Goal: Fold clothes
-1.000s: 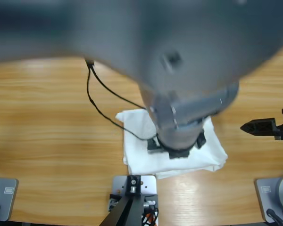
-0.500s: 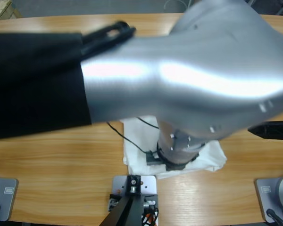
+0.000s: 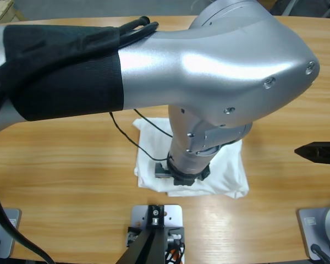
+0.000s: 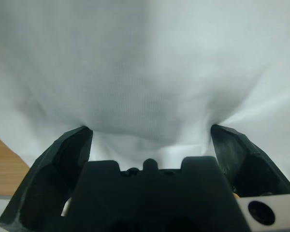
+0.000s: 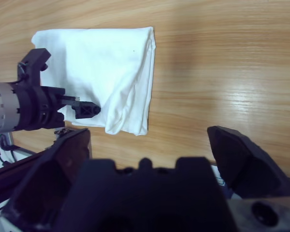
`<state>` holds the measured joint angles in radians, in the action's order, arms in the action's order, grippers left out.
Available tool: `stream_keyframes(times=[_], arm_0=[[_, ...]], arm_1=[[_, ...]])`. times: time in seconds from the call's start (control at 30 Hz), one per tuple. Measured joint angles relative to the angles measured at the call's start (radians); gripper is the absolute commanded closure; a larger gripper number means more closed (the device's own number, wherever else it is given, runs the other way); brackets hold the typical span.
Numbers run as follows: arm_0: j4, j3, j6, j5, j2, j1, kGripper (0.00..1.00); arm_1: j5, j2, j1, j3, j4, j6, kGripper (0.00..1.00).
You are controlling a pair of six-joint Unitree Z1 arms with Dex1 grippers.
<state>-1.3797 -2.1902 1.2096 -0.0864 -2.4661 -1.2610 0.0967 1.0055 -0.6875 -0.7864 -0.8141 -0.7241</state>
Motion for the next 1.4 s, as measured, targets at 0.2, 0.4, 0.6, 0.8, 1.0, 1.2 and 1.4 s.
stream_keyframes(times=[0.2, 0.4, 0.6, 0.8, 1.0, 1.2, 1.4], arm_0=[[0.049, 0.212, -0.123, 0.047, 0.084, 0.089, 0.096], [0.247, 0.462, -0.249, 0.082, 0.205, 0.262, 0.093], [0.436, 0.640, -0.464, 0.112, 0.294, 0.506, 0.092], [0.451, 0.606, -0.758, 0.180, 0.282, 0.847, 0.092], [0.451, 0.440, -0.972, 0.206, 0.207, 1.085, 0.088], [0.374, 0.156, -1.050, 0.208, 0.076, 1.115, 0.087], [0.154, 0.047, -1.040, 0.202, 0.089, 1.019, 0.087]], arm_1=[[0.000, 0.000, 0.000, 0.000, 0.000, 0.000, 0.000], [0.000, 0.000, -0.001, 0.003, 0.001, 0.000, 0.000], [0.000, 0.006, -0.001, 0.007, 0.008, 0.000, 0.000], [0.002, 0.032, -0.002, 0.019, 0.020, 0.000, 0.000], [0.008, 0.069, -0.002, 0.072, 0.087, 0.000, 0.000], [0.015, 0.102, -0.002, 0.075, 0.108, 0.000, 0.000], [0.017, 0.102, -0.002, 0.076, 0.123, 0.000, 0.127]])
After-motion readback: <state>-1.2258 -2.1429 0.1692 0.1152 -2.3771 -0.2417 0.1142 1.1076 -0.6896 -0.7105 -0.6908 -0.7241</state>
